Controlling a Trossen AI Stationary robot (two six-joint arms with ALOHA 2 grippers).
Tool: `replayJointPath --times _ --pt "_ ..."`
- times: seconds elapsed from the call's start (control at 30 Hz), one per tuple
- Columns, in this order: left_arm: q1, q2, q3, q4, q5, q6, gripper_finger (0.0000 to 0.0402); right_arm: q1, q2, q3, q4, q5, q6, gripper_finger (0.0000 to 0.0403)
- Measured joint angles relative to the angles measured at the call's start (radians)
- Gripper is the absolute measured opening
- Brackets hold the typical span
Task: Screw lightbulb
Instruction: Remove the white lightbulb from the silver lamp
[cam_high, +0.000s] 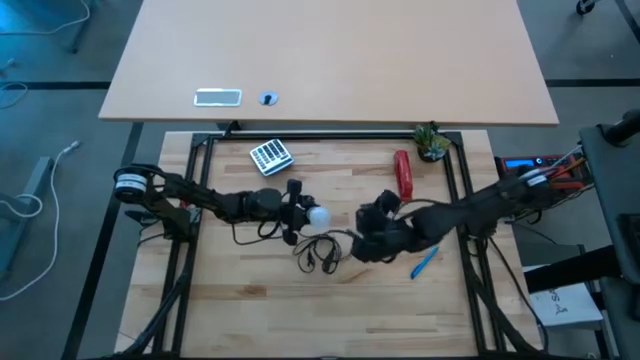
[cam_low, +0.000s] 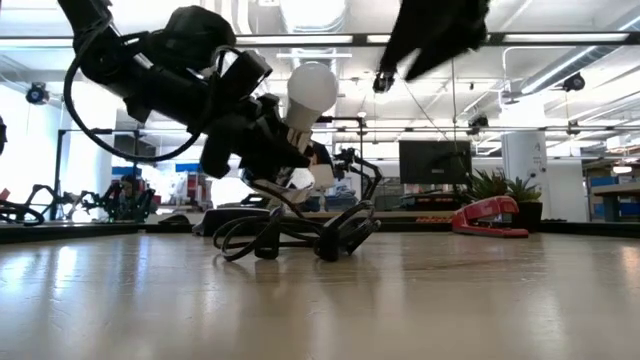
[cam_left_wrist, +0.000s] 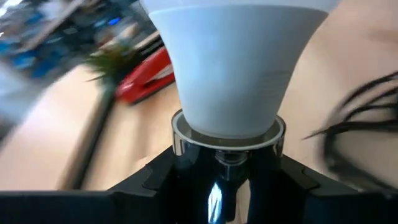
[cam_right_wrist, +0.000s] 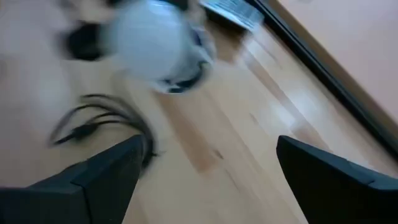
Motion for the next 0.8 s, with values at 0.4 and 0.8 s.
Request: replayJointPath --times 0.4,0.8 --pt "-0.040 -0.001 -0.002 0.005 -0.365 0.078 0.0159 -0.024 0.067 0.019 0.192 0.053 -0.113 0.0359" --pt "-0.086 -0.001 -0.005 0.003 -0.374 0.159 0.0159 -0.078 0.254 0.144 0.238 0.079 -0.213 0.0359"
